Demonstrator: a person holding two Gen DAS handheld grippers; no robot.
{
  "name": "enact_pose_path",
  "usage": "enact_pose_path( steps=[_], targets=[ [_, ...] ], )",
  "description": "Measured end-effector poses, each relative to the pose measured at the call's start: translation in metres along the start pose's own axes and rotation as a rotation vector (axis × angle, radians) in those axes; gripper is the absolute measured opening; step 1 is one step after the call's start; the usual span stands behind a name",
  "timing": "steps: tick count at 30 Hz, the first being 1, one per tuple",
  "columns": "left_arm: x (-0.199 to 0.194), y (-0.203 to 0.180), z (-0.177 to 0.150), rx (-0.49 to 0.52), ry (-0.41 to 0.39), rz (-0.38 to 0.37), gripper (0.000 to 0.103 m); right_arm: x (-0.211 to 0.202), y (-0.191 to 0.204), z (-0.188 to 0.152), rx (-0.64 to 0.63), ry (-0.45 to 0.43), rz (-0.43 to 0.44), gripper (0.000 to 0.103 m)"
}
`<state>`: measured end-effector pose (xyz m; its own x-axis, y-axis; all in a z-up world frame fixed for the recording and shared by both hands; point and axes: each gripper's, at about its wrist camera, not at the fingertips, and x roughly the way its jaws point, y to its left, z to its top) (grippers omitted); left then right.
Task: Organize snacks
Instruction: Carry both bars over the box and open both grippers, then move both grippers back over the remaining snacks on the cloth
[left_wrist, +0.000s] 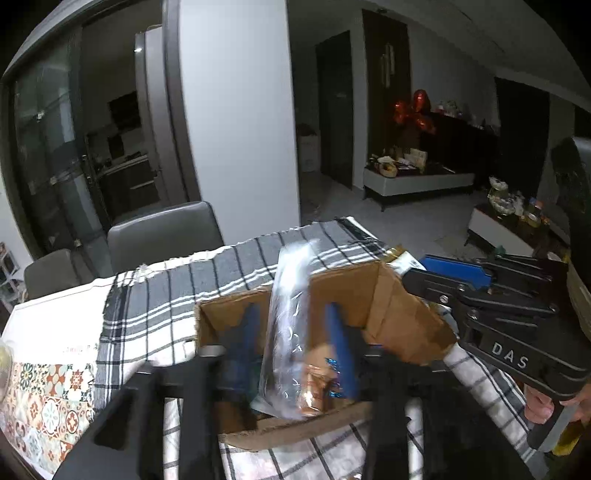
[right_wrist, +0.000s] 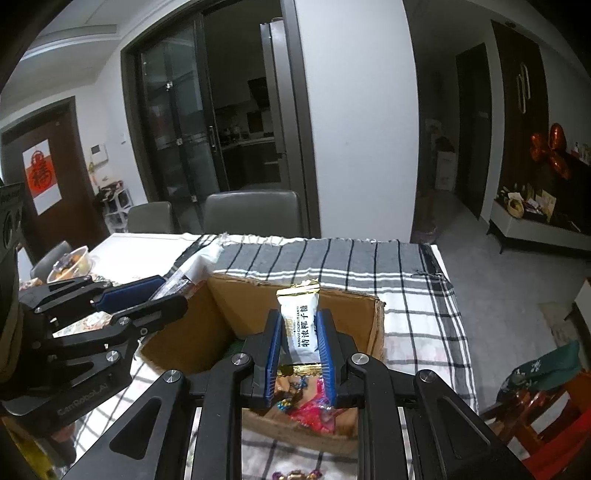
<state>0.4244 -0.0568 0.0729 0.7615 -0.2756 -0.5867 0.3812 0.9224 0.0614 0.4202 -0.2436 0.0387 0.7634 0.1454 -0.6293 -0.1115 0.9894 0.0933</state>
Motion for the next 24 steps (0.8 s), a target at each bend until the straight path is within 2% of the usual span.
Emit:
enact_pose_path(
  steps=[1,3,18,24],
  targets=[
    [-0.001,0.002,0.000,-0.011,-0.009,0.016,0.056,0.001,0.000,0.000,0.002,0.004,-0.008,0.037],
    [-0.004,0.003,-0.002,-0.017,-0.016,0.016,0.056,0.000,-0.001,-0.002,0.013,-0.001,-0.015,0.044],
    [-0.083,-0.015,-0.043,-0.028,-0.055,0.082,0.059,-0.074,0.024,-0.045,-0.002,-0.083,0.005,0.044],
    [-0.112,-0.026,-0.060,-0.063,-0.059,0.067,0.059,-0.098,0.033,-0.065,0.009,-0.095,0.029,0.044]
  ],
)
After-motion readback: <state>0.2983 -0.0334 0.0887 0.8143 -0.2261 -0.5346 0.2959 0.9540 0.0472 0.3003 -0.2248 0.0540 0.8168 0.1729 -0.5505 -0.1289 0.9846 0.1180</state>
